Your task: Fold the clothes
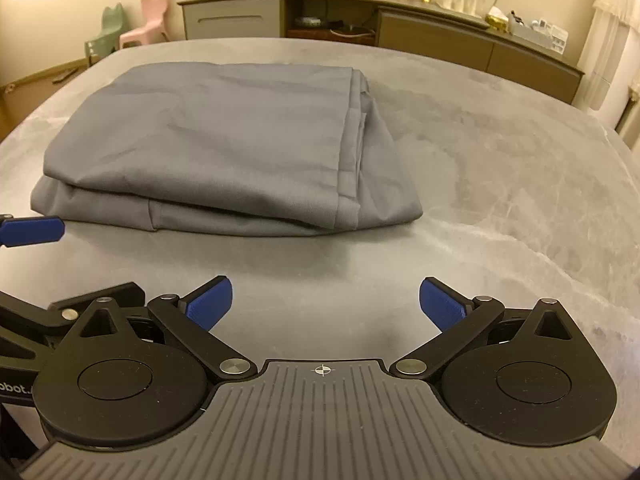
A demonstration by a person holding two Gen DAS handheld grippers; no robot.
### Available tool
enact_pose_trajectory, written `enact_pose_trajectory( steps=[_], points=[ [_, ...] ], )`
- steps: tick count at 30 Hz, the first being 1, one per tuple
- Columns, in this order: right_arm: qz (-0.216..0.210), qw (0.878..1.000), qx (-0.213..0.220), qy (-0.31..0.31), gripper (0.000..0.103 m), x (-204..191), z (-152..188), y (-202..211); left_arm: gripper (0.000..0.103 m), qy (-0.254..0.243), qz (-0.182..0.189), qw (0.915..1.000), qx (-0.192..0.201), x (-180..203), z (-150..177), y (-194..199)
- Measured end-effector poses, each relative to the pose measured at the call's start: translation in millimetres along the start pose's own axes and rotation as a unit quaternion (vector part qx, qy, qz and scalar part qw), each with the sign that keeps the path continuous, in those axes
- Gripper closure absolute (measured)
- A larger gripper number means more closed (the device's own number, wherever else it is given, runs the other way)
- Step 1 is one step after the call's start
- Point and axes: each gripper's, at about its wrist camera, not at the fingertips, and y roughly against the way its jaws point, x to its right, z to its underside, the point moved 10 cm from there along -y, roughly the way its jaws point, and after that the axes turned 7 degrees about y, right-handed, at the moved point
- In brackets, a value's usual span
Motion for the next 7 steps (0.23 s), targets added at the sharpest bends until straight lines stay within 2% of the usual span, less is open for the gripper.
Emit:
enact_pose_trajectory(
  steps=[7],
  points=[
    [-0.003,1.000,-0.004,0.006,0.005,-4.8,-1.0,-5.1,0.000,0.010,-0.001,0.9999,-0.009,-3.5,1.0,-3.7]
  ],
)
